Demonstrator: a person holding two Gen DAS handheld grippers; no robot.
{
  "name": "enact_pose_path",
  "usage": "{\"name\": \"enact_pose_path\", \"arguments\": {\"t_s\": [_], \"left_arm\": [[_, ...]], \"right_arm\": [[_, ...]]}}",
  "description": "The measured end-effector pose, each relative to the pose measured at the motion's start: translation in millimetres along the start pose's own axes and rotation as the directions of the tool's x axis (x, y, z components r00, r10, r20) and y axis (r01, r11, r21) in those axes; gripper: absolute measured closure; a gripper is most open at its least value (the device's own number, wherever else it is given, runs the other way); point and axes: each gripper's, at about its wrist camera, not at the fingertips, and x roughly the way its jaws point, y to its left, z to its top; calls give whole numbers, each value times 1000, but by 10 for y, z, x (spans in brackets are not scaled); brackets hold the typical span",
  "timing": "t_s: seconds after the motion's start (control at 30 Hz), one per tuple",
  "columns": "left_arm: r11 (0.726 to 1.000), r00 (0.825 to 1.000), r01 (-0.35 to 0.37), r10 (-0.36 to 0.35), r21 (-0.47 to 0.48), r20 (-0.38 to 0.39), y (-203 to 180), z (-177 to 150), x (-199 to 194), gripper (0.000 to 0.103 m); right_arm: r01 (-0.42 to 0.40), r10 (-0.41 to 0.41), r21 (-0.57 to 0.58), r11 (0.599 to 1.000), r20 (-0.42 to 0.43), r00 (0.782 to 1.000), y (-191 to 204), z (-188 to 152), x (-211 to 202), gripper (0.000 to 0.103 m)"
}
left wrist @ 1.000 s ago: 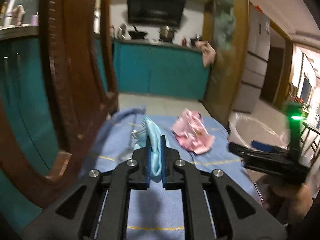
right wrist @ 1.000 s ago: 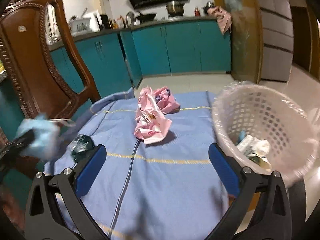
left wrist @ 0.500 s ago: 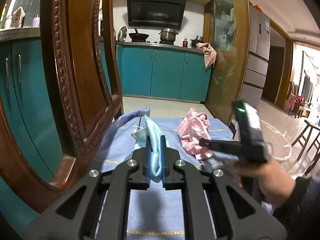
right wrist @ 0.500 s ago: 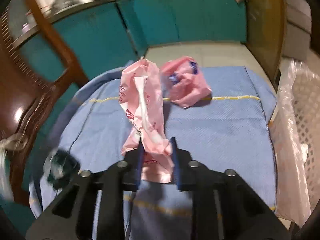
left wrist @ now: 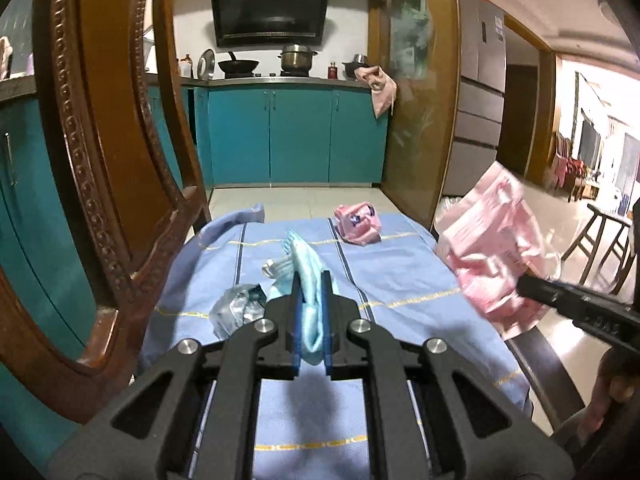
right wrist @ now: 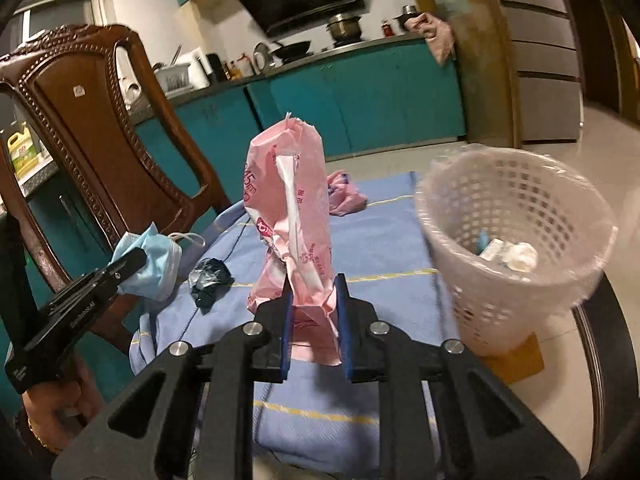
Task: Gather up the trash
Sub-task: 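Grasp the pink plastic bag with the right gripper while the left gripper holds the mask, then carry the pink plastic bag with the right gripper into the basket and release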
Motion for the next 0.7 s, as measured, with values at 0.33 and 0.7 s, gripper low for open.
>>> {"name": "enact_pose_path", "arguments": {"t_s": [0.33,0.7], "left_arm": [[1000,1000,-24,24,2,-20,-32,-51,101,94],[1000,999,-28,28,5,-28,-39,-78,103,94]], "right_arm": [[-20,20,-12,1000,-27,999,8,-11,74,83],[-31,30,-24,999,-50,998,64,-14,124,83]]}}
